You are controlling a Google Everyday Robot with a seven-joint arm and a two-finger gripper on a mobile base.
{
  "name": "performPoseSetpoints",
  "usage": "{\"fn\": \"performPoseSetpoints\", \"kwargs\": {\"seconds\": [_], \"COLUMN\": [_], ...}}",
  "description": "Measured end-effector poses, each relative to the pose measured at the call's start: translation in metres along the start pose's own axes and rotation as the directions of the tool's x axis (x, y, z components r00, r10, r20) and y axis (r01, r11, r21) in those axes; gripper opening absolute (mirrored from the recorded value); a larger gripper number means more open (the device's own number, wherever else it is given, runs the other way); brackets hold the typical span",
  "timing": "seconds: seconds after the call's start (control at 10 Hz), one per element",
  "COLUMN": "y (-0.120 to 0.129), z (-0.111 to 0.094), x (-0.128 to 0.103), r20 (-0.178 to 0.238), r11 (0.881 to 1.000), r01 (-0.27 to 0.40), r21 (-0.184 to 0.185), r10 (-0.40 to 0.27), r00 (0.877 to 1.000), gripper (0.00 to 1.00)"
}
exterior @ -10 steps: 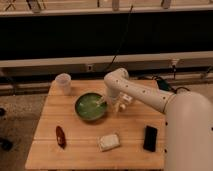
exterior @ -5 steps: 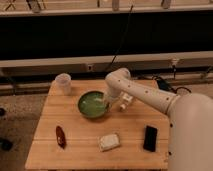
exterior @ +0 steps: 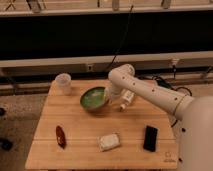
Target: Pick up the ceramic bowl
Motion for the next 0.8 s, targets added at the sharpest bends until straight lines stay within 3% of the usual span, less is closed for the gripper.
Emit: {"fn": "performPoseSetpoints", "kwargs": {"seconds": [0.2, 0.5, 0.6, 0.8], "y": [-0.008, -0.014, -0.014, -0.018], "z": [-0.024, -0.044, -0.047, -0.053], "x": [-0.004, -0.01, -0.009, -0.002], "r20": [-0.026, -0.055, -0.052, -0.046], "r11": [0.999, 0.995, 0.995, 0.997], "r01": [0.018, 0.051, 0.05, 0.053], "r21": [0.046, 0.09, 0.088, 0.049], "r10": [-0.017, -0.046, -0.046, -0.051], "r00": [1.0, 0.997, 0.998, 0.998], "gripper": [0.0, 0.0, 0.0, 0.0]}}
